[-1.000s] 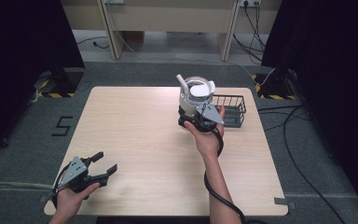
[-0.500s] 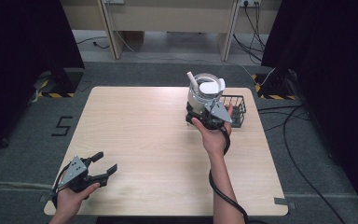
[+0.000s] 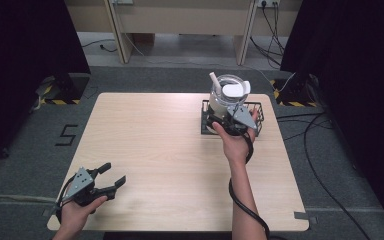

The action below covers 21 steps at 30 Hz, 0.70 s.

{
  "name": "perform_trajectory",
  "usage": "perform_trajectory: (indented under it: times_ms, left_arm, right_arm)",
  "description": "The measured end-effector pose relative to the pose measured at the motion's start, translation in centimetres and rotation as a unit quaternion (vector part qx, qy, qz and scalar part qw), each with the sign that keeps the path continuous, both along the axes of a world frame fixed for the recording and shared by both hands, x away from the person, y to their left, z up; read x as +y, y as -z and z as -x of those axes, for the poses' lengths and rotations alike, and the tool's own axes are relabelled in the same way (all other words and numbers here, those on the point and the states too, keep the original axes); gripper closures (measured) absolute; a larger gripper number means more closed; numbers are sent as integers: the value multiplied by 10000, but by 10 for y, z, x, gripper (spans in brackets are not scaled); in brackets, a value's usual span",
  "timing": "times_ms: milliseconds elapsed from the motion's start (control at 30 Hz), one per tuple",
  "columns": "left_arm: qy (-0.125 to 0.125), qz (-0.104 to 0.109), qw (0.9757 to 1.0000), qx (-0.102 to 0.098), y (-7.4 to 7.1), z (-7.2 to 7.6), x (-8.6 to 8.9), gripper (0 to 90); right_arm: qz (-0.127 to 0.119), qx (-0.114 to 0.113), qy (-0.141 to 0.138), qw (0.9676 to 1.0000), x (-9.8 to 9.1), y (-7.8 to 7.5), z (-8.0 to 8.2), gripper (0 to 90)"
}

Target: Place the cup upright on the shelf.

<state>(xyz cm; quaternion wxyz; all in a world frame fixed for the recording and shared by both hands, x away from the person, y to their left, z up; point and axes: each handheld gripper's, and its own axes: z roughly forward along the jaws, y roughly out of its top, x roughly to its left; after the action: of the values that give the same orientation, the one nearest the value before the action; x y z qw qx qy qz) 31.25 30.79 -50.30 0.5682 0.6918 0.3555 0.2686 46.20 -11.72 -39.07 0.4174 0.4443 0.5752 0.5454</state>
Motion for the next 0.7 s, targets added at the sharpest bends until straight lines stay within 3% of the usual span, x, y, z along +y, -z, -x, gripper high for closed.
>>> perform_trajectory:
  times_ms: [700]
  left_arm:
    - [-8,3,10000,26,1,0,0,222]
  right_arm:
    - [-28,-9,295,9996,-19,-12,-13,105]
